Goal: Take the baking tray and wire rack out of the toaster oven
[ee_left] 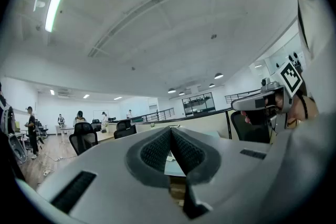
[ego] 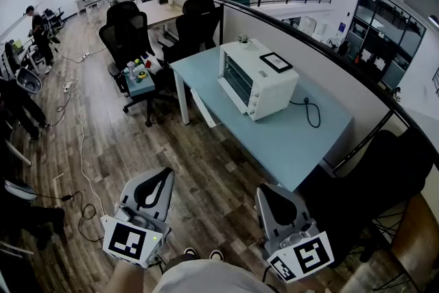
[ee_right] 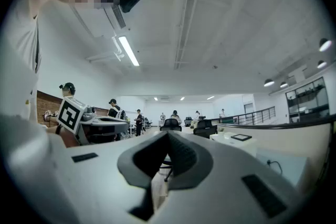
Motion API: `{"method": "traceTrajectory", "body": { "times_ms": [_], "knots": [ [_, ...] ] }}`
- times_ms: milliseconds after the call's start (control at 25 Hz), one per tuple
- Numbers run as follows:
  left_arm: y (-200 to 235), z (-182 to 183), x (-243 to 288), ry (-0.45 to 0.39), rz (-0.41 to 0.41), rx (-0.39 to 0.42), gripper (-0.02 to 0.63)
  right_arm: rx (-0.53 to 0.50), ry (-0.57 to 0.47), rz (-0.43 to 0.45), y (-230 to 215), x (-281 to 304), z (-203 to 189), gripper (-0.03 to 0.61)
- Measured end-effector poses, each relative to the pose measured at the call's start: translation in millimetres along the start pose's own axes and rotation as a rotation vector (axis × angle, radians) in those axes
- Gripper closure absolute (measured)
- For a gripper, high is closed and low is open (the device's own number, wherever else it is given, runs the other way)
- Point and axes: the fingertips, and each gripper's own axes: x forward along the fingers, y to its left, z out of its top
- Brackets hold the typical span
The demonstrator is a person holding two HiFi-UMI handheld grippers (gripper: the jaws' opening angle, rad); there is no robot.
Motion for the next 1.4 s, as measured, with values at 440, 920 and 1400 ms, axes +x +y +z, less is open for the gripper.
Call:
{"method": "traceTrajectory", "body": {
  "times_ms": [440, 920, 1400],
  "knots": [
    [-2, -4, -6, 0.013, 0.029, -0.004, 0.611, 0.060, -0.038, -0.003, -7, -11, -4, 0.575],
    [10, -19, 3, 0.030, 0.102, -0.044, 0.227, 0.034, -0.043, -0.006, -8, 13, -15, 0.169],
    [87, -50, 58, 0.045, 0.123, -0.053, 0.227, 0.060, -0.043, -0.094, -42, 108, -38, 0.100]
  ]
}}
